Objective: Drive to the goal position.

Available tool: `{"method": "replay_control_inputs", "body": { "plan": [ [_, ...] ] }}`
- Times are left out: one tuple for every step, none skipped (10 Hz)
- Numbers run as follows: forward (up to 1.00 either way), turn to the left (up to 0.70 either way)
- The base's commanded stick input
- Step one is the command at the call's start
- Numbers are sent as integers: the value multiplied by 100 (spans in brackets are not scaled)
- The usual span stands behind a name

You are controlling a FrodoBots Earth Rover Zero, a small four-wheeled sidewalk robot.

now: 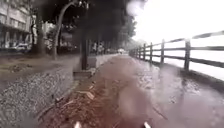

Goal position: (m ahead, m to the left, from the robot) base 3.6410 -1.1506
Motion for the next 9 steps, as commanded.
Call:
{"method": "replay_control_inputs", "body": {
  "plan": [
    [70, 0],
    [70, 0],
    [25, 0],
    [0, 0],
    [0, 0],
    [0, 0],
    [0, 0],
    [0, 0],
    [0, 0]
  ]
}}
